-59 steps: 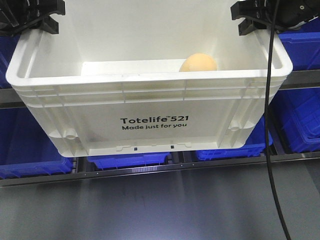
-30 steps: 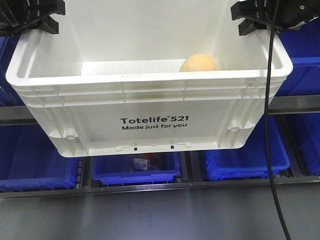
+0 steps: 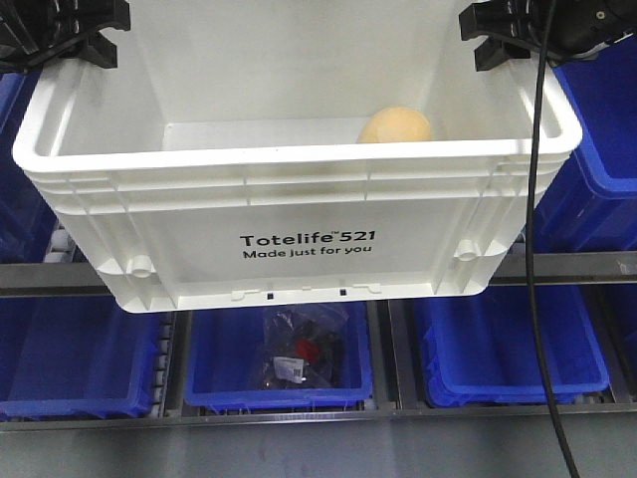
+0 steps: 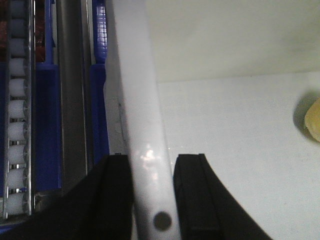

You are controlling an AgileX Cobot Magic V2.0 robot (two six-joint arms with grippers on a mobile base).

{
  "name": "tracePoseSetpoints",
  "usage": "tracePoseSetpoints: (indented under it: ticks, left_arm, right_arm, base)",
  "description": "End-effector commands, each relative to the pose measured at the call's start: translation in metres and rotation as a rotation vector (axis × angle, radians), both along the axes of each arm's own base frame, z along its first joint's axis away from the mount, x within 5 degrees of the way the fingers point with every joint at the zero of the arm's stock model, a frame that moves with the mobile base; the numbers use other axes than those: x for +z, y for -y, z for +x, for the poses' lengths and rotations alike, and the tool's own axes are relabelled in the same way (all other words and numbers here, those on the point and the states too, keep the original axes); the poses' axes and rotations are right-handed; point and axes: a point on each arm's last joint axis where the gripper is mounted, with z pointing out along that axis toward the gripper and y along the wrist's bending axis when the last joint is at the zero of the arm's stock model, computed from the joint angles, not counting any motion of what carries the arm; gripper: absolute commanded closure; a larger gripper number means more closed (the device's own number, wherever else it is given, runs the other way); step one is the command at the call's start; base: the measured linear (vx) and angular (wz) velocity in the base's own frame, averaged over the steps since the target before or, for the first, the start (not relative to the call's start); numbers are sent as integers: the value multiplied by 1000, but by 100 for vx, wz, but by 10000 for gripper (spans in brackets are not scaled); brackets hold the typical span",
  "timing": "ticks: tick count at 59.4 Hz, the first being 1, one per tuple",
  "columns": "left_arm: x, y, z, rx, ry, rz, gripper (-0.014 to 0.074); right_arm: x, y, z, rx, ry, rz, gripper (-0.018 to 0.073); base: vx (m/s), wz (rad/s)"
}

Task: Place moving items into box and shelve
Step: 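Hold the tote above the shelf roller track as the base aligns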

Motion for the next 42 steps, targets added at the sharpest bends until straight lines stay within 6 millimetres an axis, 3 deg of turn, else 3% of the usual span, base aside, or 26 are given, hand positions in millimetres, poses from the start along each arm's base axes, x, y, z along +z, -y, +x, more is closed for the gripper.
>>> tracePoseSetpoints:
  ticks: [1, 42]
  left_arm:
    - [44, 6, -11, -18, 226, -118, 610]
    - [44, 6, -11, -18, 226, -118, 610]
  right_arm:
    - [40, -5, -11, 36, 204, 84, 572]
    - [40, -5, -11, 36, 204, 84, 572]
  base:
    - [16, 1]
    - [6, 0]
